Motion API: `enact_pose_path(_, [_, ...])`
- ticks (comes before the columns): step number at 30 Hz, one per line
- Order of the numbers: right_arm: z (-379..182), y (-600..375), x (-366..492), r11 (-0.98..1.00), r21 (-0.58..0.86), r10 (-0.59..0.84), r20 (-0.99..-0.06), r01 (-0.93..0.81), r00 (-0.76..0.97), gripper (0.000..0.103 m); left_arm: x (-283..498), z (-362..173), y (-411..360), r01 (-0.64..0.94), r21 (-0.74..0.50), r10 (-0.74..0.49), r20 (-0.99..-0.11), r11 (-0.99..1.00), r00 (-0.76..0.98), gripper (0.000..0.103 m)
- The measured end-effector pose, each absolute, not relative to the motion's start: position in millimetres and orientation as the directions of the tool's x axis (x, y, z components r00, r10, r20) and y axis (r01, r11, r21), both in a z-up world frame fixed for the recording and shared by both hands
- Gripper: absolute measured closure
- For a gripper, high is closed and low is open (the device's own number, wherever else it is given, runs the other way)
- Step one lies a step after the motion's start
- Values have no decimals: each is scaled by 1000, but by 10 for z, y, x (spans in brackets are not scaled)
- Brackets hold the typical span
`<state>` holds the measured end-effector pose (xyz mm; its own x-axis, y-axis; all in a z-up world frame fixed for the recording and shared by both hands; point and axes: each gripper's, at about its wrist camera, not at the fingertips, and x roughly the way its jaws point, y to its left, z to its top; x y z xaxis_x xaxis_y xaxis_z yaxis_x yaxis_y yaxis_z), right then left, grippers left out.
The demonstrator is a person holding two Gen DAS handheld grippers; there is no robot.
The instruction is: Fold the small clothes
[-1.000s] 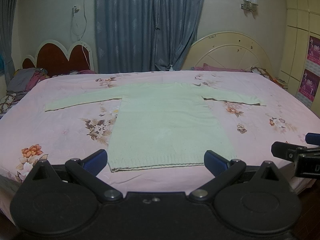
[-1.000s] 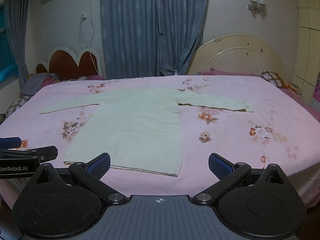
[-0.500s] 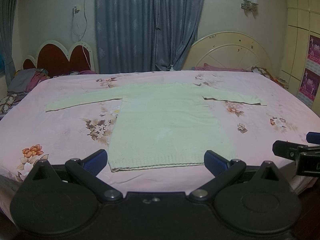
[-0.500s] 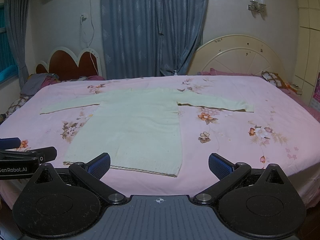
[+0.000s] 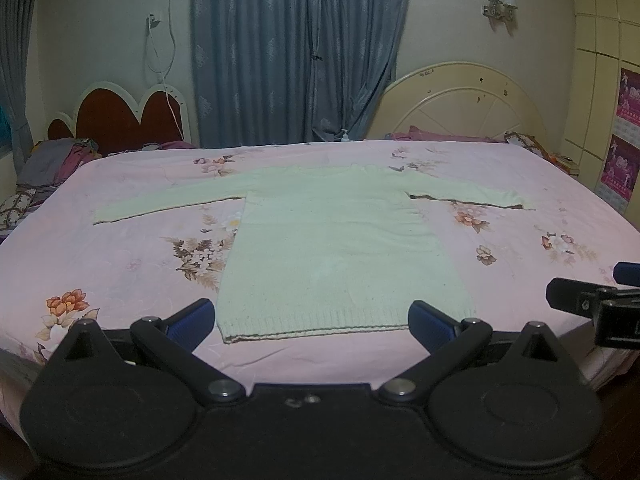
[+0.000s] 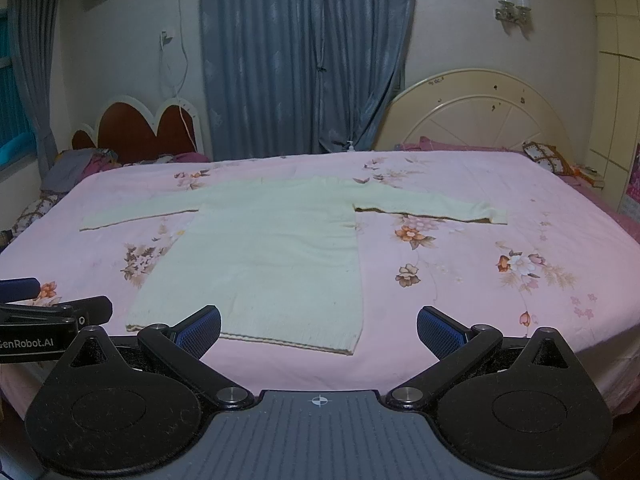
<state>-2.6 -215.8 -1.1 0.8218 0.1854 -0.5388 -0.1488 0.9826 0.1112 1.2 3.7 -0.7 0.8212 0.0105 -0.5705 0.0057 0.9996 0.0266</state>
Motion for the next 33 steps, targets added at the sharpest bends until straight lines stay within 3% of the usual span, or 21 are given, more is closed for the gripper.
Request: enact_pose_path(33, [19,-2187,-8,983,114,184,-540,-146,822,0,40,-60,-10,-7,41,30,-576,999,817,0])
